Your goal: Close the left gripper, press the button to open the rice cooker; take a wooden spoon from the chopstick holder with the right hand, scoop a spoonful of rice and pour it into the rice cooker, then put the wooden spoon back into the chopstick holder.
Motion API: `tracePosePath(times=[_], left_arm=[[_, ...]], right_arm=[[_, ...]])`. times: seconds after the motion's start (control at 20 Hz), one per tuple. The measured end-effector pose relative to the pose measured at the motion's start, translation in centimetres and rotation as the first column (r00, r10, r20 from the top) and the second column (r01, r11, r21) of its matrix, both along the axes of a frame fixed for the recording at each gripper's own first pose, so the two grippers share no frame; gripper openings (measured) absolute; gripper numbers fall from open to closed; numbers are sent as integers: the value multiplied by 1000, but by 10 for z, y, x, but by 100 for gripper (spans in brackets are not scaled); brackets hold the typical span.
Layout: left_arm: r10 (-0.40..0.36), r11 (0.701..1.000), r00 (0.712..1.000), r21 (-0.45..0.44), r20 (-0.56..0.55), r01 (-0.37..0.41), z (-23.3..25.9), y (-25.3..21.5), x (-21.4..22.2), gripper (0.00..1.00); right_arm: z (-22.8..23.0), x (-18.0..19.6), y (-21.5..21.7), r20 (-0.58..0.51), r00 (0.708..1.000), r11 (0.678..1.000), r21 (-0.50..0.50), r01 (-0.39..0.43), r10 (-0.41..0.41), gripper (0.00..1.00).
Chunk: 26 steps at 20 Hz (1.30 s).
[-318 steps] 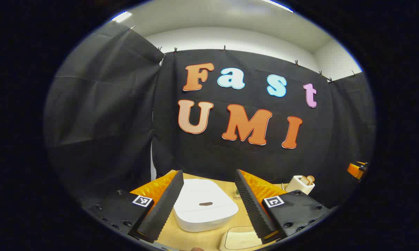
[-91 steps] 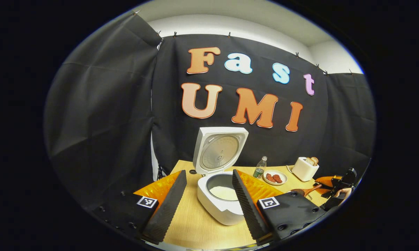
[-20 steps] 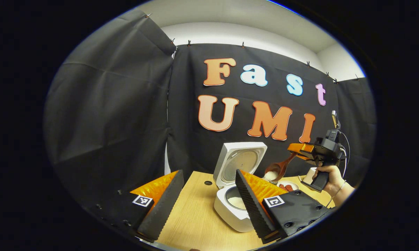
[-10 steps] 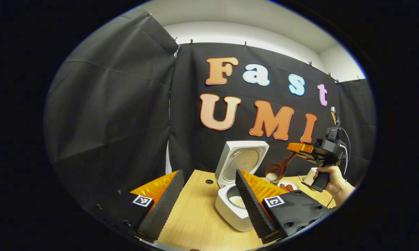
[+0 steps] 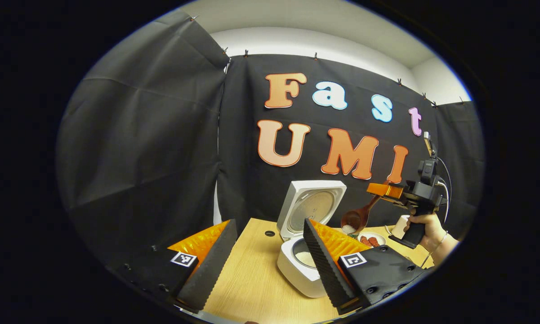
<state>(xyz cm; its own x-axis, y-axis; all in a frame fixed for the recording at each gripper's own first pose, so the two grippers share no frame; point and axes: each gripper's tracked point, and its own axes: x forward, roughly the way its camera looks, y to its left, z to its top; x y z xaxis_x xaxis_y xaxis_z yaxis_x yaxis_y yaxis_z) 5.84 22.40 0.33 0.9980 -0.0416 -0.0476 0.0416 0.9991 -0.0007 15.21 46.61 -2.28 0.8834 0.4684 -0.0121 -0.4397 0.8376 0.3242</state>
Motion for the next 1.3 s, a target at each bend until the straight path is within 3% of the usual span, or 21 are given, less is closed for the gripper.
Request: tracePosePath(times=[0.5, 0.9, 1.3], left_arm=[[11, 1000, 1000, -5, -8, -11, -3, 2, -4, 100], [30, 1000, 999, -4, -20, -30, -7, 6, -10, 100], [1, 1000, 1000, -6, -5, -1, 0, -11, -15, 100]], right_arm=[[-8, -12, 24, 95, 993, 980, -191, -50, 69, 10], [-20, -21, 30, 123, 986, 956, -282, -77, 115, 10], [-16, -23, -10, 108, 992, 974, -225, -38, 64, 11]])
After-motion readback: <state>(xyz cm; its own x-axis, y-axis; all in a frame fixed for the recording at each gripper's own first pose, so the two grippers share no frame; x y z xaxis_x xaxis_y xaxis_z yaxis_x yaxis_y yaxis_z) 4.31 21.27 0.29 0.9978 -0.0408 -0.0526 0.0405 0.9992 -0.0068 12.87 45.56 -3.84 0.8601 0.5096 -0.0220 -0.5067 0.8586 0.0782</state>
